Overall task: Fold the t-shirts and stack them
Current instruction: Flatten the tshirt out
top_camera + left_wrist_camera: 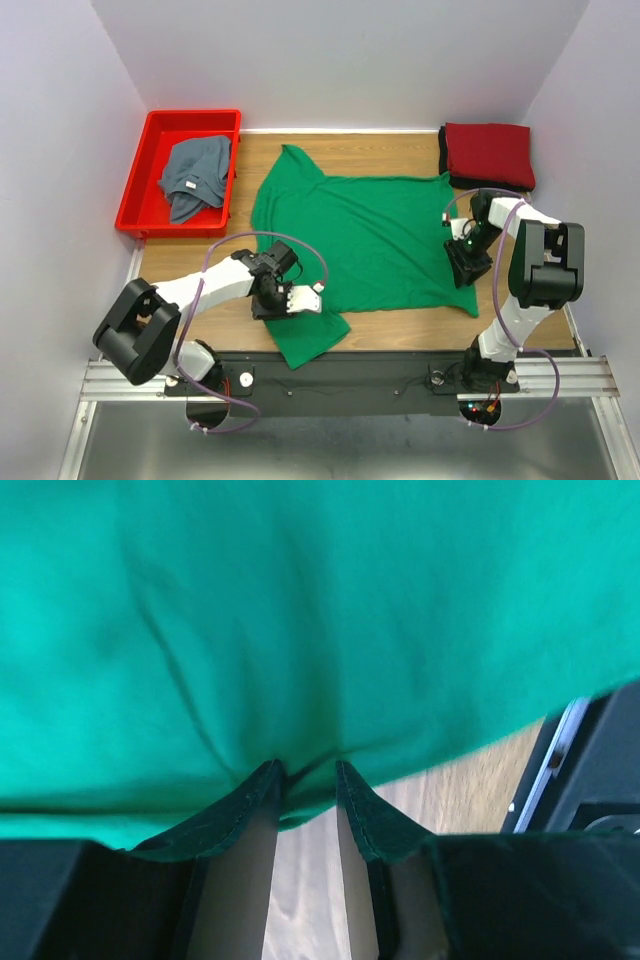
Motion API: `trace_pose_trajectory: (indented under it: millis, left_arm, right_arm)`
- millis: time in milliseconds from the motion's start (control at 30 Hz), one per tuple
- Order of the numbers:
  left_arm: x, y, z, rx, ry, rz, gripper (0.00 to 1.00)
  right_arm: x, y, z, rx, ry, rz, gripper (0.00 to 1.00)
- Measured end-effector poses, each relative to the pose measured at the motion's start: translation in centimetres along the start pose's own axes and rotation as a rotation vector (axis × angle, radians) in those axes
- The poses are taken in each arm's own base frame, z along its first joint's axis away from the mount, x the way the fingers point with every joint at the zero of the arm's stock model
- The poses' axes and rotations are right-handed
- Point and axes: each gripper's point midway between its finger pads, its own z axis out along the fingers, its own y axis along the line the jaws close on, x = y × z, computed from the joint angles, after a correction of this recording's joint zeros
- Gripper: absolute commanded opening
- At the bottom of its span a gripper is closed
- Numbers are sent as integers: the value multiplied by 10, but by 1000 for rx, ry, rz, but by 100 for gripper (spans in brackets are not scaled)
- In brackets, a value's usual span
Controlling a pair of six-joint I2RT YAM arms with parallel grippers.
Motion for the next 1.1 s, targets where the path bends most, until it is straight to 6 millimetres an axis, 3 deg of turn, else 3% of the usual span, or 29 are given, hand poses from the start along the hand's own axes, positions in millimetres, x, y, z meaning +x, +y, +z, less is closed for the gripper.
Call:
trace_pose_trajectory:
  millis: [400,500,633,733,867,1100]
  left_arm:
    - [30,4,-26,-80,83,0,38]
    - [20,25,-48,-139,21,-51,39]
    - [-3,76,-73,-254,-83,-126,39]
    - [0,107,-63,-276,-103,-209,38]
    - [20,120,-38,-251,-71,-295,36]
    - [42,92,-12,-194,-27,-321,30]
  right_arm:
    - [4,-12,-3,70,19,-22,46]
    - [-7,-13,-11,72,-23,-36,46]
    - [-28,-13,-25,75,-98,-49,46]
    - [-35,-11,-27,75,-118,-58,46]
    - [-42,-9,-19,76,-116,-77,45]
    - [-42,-13,-3,90,-90,-88,45]
